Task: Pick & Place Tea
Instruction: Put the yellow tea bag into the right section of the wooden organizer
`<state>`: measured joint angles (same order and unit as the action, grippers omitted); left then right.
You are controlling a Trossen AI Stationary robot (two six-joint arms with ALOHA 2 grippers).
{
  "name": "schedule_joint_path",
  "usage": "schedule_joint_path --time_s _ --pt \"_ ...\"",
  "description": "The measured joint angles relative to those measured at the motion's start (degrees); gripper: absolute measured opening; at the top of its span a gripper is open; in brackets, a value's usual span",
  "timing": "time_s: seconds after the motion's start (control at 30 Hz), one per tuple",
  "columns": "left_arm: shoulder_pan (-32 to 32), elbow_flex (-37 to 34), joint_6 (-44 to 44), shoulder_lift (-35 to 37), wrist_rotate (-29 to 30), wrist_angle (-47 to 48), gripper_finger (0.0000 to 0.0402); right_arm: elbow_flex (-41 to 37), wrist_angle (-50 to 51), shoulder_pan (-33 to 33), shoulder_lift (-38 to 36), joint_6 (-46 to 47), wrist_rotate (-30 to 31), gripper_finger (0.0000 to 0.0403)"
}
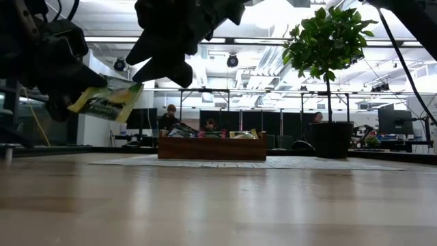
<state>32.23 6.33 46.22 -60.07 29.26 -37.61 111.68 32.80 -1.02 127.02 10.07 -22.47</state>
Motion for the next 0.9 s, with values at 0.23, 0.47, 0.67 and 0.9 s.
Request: schedule_joint_path --time_s 0.23,0.47,0.67,0.9 --pt "0.0 2.04 -4.65 0.02 -0.81 -0.18 0.0 0.0 -0.92 0.13 0.0 -0.15 3.13 0.0173" --pt "0.0 2.71 -6.08 0.02 -0.54 0.03 0.0 0.0 -0.93 0.39 0.0 0.44 1.22 0.0173" --pt "0.0 2.71 -6.1 0.02 1.56 -0.02 0.0 0.0 -0.9 -0.29 0.0 0.46 -0.62 0.0154" --pt "0.0 2.71 -9.5 0.02 1.58 -3.42 0.0 0.0 -0.9 -0.2 0.0 0.46 -0.61 0.0112"
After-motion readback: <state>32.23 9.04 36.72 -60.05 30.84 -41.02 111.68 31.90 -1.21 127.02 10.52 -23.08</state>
